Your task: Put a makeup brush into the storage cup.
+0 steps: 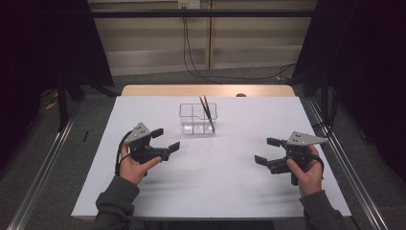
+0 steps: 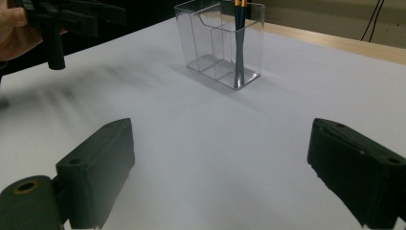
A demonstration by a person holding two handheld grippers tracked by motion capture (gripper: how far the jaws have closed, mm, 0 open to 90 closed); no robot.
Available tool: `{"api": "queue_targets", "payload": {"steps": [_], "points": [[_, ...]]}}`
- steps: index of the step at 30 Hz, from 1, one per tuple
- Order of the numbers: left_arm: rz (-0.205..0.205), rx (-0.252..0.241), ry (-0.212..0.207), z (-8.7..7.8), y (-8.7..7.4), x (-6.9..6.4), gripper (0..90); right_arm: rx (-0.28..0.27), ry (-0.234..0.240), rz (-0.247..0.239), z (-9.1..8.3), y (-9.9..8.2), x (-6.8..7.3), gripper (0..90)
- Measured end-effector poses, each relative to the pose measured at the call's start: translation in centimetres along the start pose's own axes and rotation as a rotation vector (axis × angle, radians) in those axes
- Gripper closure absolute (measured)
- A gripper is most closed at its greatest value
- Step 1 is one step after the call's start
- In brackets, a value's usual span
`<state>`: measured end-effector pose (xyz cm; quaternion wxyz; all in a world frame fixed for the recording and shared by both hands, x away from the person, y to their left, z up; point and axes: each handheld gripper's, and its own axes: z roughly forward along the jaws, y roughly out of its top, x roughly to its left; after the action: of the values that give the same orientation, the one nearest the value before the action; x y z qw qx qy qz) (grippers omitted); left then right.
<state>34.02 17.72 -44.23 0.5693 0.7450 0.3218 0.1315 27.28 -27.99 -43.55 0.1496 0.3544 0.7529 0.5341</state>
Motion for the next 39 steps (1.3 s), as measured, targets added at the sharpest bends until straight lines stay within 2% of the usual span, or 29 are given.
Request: {"api": "queue_targets", "payload": {"steps": [1,4,6,8,13,18,20,24,25,26,27,28,30,31,33,39], "points": [[0.012,0.006,0.008,-0.1,0.0,0.0,9.9,0.000,-0.001,0.000,0.0,0.0,0.0,8.7],[0.014,0.005,0.001,-0.3,-0.1,0.0,9.6,0.000,-0.004,0.001,0.0,0.0,0.0,8.7],[-0.005,-0.009,-0.003,-0.4,-0.2,-0.1,9.3,0.000,-0.003,0.000,0.0,0.0,-0.1,8.7],[0.018,0.010,0.004,-0.6,-0.2,-0.1,9.1,0.000,-0.003,-0.001,0.0,0.0,-0.1,8.6],[0.013,0.001,0.006,-0.7,-0.4,-0.2,8.0,0.001,0.000,0.000,0.1,0.0,-0.1,8.6],[0.032,0.018,-0.007,-0.9,-0.5,-0.2,6.0,0.004,0.004,-0.001,0.3,-0.1,-0.1,8.6],[0.035,0.015,0.004,-1.0,-0.5,-0.3,5.3,0.007,0.005,0.000,0.3,-0.1,-0.1,8.6],[0.025,0.004,0.003,-1.2,-0.5,-0.3,3.8,0.008,0.003,-0.001,0.4,-0.1,-0.1,8.6],[0.017,0.002,-0.016,-1.2,-0.5,-0.2,3.3,0.008,0.006,-0.004,0.4,-0.1,-0.1,8.6],[0.016,-0.002,-0.018,-1.2,-0.6,-0.2,2.9,0.008,0.007,-0.006,0.5,-0.1,-0.1,8.6],[0.021,-0.001,-0.026,-1.2,-0.6,-0.1,2.7,0.011,0.006,-0.006,0.5,-0.1,-0.1,8.6],[0.026,0.008,-0.006,-1.3,-0.6,-0.2,2.1,0.010,0.009,-0.004,0.5,-0.1,-0.1,8.6],[0.033,0.022,-0.025,-1.4,-0.8,-0.2,0.6,0.010,0.004,-0.003,0.4,-0.1,-0.1,8.6],[0.050,0.027,-0.024,-1.4,-0.8,-0.2,0.4,0.008,0.007,-0.003,0.5,-0.1,-0.1,8.6],[0.058,0.031,-0.027,-1.5,-0.9,-0.2,0.0,0.008,0.006,-0.004,0.4,-0.1,-0.1,8.6],[0.036,0.014,-0.029,-2.0,-0.8,-0.3,0.0,0.011,0.005,-0.006,0.5,-0.1,-0.2,8.5]]}}
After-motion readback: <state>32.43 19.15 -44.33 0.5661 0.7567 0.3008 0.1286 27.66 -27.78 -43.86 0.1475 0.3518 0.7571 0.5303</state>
